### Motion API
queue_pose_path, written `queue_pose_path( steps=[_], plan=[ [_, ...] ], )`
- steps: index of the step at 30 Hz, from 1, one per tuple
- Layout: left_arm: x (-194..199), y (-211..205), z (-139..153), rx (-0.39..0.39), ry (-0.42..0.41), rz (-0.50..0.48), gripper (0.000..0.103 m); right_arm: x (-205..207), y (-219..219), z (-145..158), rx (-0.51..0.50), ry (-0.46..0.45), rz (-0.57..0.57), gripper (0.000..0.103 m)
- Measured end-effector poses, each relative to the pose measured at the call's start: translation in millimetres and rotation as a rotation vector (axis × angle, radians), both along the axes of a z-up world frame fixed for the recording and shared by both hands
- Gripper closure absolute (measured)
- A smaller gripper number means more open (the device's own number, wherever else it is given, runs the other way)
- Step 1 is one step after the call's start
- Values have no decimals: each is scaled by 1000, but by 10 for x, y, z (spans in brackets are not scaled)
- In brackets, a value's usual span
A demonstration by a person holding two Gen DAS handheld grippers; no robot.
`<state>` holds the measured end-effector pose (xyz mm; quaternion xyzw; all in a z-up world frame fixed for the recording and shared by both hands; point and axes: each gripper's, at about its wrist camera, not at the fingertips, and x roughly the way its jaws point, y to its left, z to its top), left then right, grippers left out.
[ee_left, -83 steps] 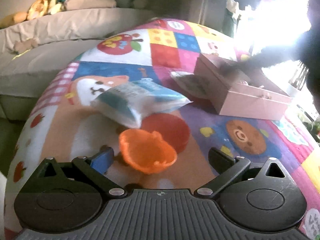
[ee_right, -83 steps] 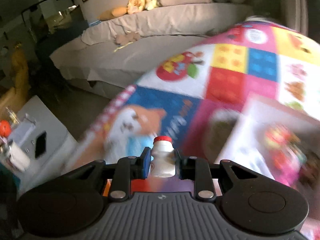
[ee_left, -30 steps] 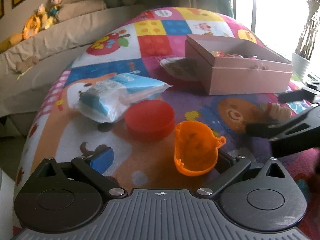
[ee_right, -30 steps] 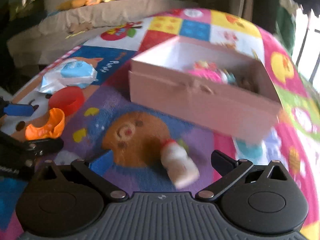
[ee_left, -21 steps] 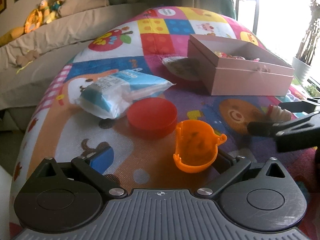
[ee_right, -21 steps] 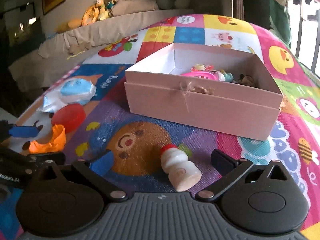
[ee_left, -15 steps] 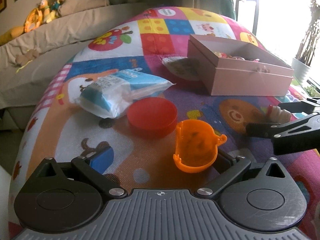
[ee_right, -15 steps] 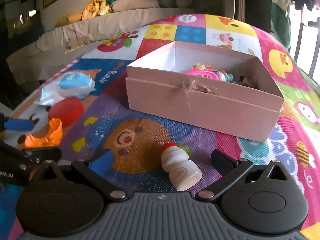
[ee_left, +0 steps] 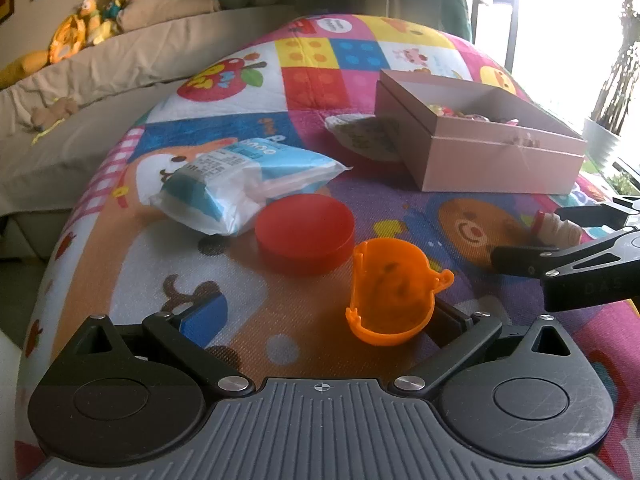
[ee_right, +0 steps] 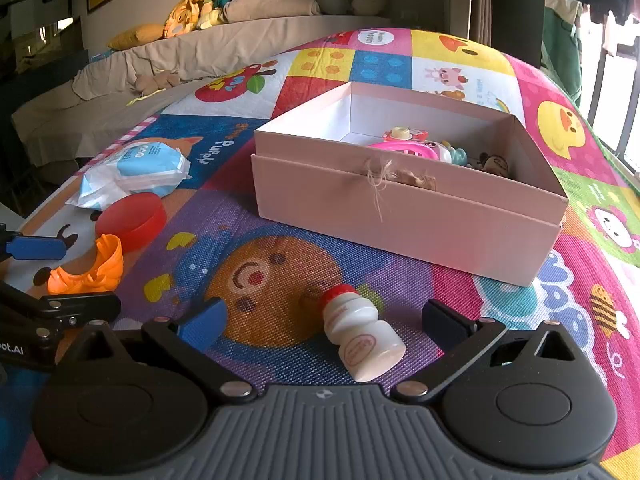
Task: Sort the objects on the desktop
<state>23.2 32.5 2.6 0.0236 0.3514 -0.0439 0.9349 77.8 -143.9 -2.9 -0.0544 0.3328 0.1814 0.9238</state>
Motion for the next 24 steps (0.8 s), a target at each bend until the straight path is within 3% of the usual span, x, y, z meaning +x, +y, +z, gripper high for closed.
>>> queue_pose_path(
  steps=[24],
  plan=[
    [-91, -29, 41, -9, -51, -44, 0, 1, -1, 2, 0, 0, 0, 0]
  ],
)
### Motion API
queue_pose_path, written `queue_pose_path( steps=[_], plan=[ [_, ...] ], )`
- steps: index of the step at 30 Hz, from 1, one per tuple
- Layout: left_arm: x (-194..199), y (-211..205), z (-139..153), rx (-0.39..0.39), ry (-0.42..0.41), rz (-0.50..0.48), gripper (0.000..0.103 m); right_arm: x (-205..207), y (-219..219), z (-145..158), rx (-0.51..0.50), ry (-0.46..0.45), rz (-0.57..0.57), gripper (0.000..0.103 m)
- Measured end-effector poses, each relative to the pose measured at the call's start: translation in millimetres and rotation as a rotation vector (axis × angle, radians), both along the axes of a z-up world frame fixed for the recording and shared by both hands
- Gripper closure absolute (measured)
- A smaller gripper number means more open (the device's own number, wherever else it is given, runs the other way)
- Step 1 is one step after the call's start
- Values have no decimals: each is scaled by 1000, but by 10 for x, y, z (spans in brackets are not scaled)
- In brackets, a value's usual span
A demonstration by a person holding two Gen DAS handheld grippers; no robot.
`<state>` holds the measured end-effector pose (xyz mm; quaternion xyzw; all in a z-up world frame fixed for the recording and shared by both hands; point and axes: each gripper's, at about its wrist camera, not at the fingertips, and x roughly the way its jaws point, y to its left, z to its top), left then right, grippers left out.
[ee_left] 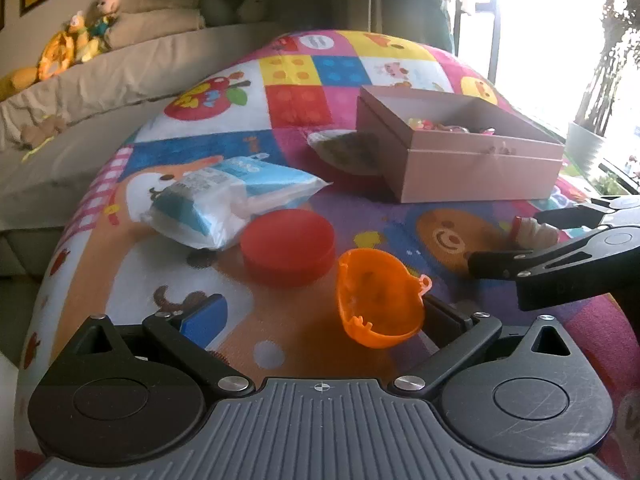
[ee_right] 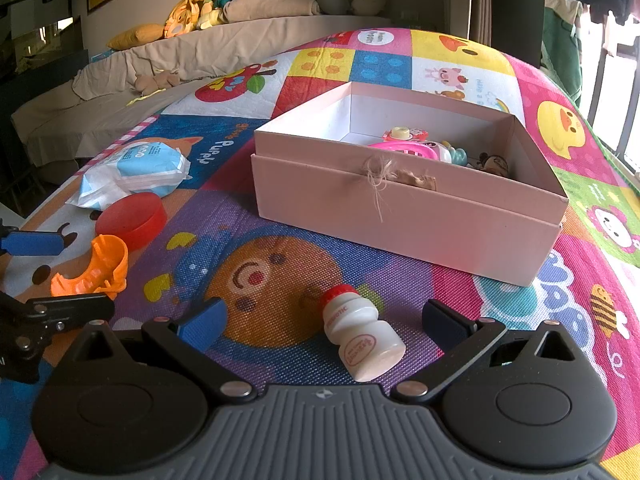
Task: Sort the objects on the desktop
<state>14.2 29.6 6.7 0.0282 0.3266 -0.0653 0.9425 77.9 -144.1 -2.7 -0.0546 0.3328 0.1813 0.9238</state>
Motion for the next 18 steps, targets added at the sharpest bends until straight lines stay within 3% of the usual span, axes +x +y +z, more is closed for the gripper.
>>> queue_pose_path(
  steps=[8, 12, 18],
  plan=[
    [-64, -11, -9, 13, 16, -6, 0, 0, -4, 0, 2, 1, 0, 0],
    [-79, -34, -7, 30, 15, -20, 0, -119, -92, 41, 21, 45, 13, 0],
    [-133, -17, 40, -32, -2, -50, 0, -522, -143, 71, -37, 77, -2, 0]
  ],
)
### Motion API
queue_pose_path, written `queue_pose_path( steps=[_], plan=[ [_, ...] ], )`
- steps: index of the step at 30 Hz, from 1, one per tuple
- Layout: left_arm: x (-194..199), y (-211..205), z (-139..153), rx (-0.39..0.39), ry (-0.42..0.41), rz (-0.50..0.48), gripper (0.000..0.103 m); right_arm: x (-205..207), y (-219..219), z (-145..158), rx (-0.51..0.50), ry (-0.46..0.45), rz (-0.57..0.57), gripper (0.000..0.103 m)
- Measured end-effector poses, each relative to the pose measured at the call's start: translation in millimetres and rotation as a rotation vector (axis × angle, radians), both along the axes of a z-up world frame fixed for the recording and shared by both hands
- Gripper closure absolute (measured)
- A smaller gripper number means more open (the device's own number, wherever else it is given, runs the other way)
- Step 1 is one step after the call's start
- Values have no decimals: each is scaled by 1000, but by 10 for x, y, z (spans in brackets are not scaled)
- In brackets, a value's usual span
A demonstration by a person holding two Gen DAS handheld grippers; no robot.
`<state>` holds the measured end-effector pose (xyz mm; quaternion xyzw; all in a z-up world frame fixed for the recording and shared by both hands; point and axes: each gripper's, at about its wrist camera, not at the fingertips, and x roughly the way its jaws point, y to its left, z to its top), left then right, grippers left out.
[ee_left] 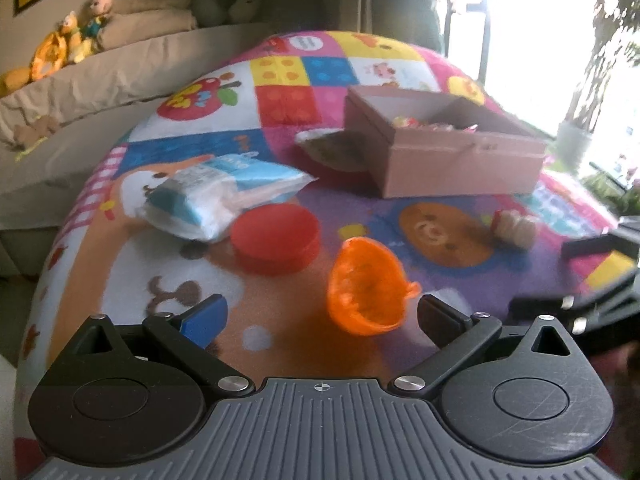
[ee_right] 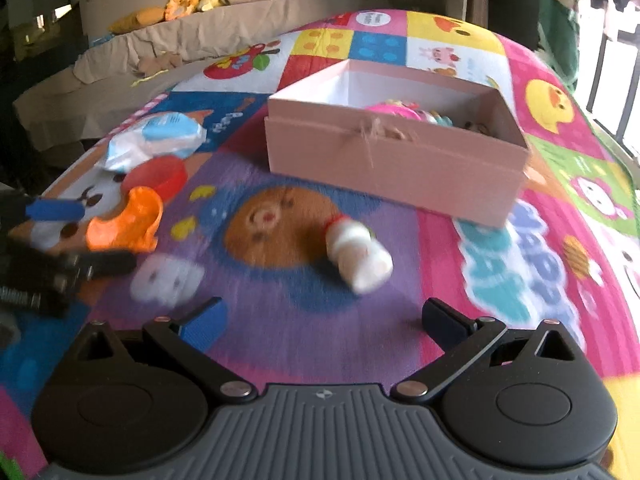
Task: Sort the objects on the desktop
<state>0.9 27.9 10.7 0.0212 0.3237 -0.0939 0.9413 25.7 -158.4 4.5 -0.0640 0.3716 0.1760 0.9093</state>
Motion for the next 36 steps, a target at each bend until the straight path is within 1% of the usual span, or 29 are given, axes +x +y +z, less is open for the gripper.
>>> queue_pose_path(
  steps=[2, 5, 9, 15, 18, 22, 27, 31, 32, 33, 36],
  plan=[
    [-10, -59, 26, -8, -12, -31, 0, -27, -22, 3, 2, 6, 4, 0],
    [26, -187, 10, 42, -14, -44, 0, -20, -12, 8, -4, 13, 5, 0],
    [34, -173, -4, 123, -24, -12, 0, -44, -8, -2, -9, 6, 6, 0],
    [-17, 60, 46, 166, -17, 53, 0, -54, -1, -4, -7, 0, 2, 0],
    [-24, 141, 50, 149, 8, 70, 0, -53, -6, -3, -7, 1, 2, 0],
    [-87, 175, 84, 87, 40, 61, 0, -56, -4, -2, -8, 1, 2, 0],
    [-161, 51, 162, 6, 35, 1, 0, -61, -6, -4, -5, -3, 0, 0],
    [-88, -121, 161, -26, 67, 8, 0, -67, -9, -7, -4, -7, -1, 0],
    [-80, -158, 152, -22, 67, -1, 0, -68, -11, -8, -3, -8, -1, 0],
    [-82, -209, 135, 3, 62, -15, 0, -69, -15, -8, -2, -8, -1, 0],
    [-94, -257, 83, 102, 36, -6, 0, -69, -18, -9, -1, -9, -1, 0]
  ],
)
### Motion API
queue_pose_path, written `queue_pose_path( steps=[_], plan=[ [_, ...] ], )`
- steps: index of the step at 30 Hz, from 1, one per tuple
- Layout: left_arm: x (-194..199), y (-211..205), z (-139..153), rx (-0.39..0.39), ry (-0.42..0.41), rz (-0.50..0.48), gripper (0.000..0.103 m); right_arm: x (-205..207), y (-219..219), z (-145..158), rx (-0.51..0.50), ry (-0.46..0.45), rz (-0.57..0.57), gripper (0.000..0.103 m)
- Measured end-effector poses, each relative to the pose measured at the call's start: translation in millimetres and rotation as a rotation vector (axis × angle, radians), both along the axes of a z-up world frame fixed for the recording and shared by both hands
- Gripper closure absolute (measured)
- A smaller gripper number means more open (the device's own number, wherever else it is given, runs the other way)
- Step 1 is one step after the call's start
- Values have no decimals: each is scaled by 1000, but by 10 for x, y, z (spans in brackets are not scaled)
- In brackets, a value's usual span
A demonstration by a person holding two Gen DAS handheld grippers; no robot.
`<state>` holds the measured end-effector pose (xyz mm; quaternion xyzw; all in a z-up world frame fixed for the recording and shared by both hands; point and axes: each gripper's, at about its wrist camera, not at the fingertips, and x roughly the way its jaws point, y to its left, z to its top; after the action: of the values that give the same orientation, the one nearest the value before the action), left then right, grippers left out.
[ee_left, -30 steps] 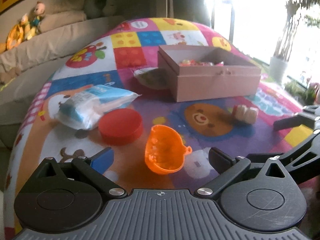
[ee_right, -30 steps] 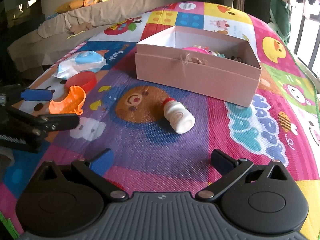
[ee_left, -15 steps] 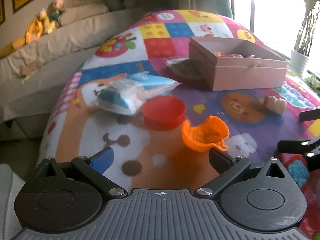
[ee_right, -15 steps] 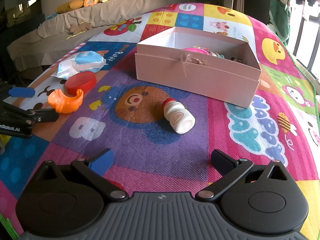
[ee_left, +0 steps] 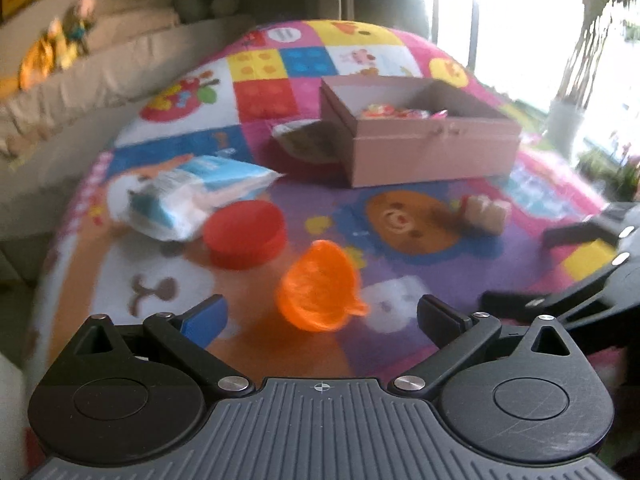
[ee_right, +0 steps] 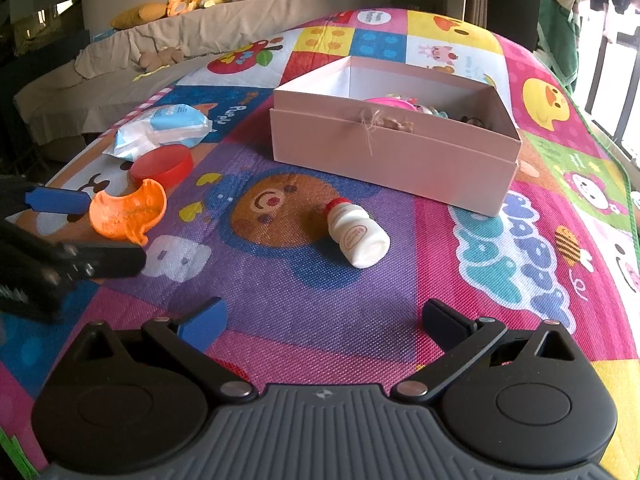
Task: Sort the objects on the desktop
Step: 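Grasp the orange cup-shaped toy with the left gripper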
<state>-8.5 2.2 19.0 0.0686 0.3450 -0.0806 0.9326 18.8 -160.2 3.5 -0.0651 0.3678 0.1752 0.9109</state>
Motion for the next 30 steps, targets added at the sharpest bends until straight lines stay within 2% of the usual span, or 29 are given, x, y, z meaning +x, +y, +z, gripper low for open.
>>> queue_pose_path(
  steps=[5, 12, 14, 18, 22, 26, 28, 29, 30],
  plan=[
    [38, 234, 14, 36, -8, 79, 0, -2, 0, -2, 0, 0, 0, 0],
    [6, 473, 38, 88, 4, 112, 0, -4, -1, -4, 0, 0, 0, 0],
    [-20, 512, 53, 50, 14, 94, 0, -4, -2, -4, 0, 0, -1, 0],
    [-39, 488, 110, -85, 17, 25, 0, -6, -4, -4, -1, -1, -1, 0],
    [70, 296, 76, -87, -18, -29, 0, -9, -5, -5, 0, -1, -1, 0],
    [253, 269, -16, -127, 9, -45, 1, -11, -6, -4, 0, -1, -1, 0],
    [330, 292, -51, -157, 27, -47, 10, -14, -4, -6, -1, -1, -1, 0],
    [352, 300, -60, -165, 35, -45, 19, -14, -6, -6, -1, -1, -1, 0],
    [366, 308, -65, -175, 39, -47, 22, -15, -7, -6, -1, -1, -1, 0]
  ],
)
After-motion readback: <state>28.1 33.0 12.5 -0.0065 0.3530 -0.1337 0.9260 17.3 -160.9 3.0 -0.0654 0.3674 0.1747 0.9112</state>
